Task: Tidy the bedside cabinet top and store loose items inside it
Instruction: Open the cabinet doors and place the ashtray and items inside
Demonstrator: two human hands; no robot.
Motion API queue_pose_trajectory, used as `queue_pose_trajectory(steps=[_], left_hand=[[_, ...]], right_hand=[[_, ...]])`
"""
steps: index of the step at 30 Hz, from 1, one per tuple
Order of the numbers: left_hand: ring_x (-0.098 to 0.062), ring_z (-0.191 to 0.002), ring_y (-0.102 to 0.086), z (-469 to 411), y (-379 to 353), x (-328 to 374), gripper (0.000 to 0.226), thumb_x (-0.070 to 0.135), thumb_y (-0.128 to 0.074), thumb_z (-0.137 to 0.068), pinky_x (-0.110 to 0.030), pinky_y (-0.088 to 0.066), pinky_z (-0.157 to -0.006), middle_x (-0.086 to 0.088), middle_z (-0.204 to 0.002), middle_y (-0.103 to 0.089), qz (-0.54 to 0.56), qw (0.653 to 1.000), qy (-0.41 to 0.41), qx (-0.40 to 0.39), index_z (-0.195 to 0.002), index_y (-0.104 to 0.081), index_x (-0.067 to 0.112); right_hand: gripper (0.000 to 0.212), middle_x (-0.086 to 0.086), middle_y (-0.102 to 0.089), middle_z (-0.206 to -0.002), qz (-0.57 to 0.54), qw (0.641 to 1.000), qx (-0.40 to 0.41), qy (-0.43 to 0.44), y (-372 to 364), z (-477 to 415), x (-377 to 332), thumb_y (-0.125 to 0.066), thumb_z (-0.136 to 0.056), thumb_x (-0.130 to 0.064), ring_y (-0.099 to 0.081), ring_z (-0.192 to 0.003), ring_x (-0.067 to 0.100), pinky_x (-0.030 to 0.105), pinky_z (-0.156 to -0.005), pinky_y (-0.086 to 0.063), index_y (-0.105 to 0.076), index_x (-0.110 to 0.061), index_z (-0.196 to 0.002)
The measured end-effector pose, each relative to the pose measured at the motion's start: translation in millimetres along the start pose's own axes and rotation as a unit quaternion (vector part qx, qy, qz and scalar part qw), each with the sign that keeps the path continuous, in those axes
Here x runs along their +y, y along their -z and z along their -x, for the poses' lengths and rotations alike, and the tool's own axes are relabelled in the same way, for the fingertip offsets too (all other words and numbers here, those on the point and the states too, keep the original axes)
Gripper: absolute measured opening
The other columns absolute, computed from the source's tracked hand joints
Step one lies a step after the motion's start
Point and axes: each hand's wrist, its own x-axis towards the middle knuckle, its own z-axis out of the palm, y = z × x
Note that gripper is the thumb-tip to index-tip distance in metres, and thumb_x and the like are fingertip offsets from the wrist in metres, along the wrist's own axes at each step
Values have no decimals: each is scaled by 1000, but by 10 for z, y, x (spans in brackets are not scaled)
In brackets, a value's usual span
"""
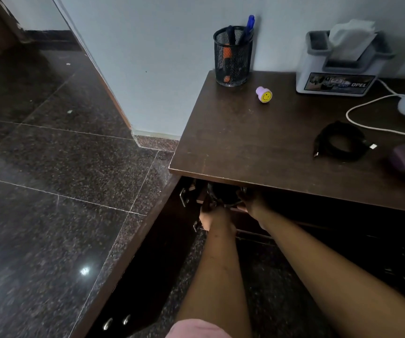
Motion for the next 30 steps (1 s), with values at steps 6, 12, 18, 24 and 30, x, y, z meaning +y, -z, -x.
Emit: queue_pose_trajectory(steps=[6, 12, 18, 24, 30], left_hand=[[-30, -106, -63, 61, 17, 83, 41, -5, -45, -89, -33, -52, -83, -15, -120, -64, 36, 999, -9, -1, -122, -59, 14], [-35, -115, -58, 225, 142, 131, 39, 9, -46, -94, -31, -48, -79, -18, -131, -56, -65, 996, -25, -51, -133, -49, 5], [-30, -85, -61, 679, 284, 274, 30, 0, -49, -87, -31, -52, -62, -23, -111, -63, -78, 996, 0, -45, -115, -60, 0], [-38, -100, -61, 1269, 187, 467, 26, -6, -49, -83, -41, -52, -86, -25, -116, -62, -147, 981, -92, -88, -101, -63, 6], [-17, -70, -50, 1814, 10, 621, 18, -2, -44, -90, -29, -47, -60, -9, -87, -54, -129, 974, -119, -145, -96, -57, 9]], right_hand=[[39, 24, -46, -138, 115, 992, -46, 0, 45, 74, 7, -48, -95, -3, -46, -129, 32, 32, -108, -36, -42, 7, -132], [61, 13, -41, -144, 282, 954, -102, 19, 217, 354, -98, -56, -91, -1, -42, -132, 27, 31, -106, -37, -25, 0, -144], [48, 15, -57, -128, 540, 817, -191, 66, 469, 937, -361, -60, -89, -13, -53, -118, 28, 32, -99, -43, -47, -4, -134], [31, 5, -66, -109, 395, 884, -111, 225, 754, 1504, -627, -56, -90, -13, -60, -93, 15, 26, -80, -47, -62, -16, -120], [44, 12, -53, -127, 393, 847, 169, 316, 1282, 1527, -772, -50, -90, -16, -53, -117, 29, 37, -99, -43, -47, -13, -134]])
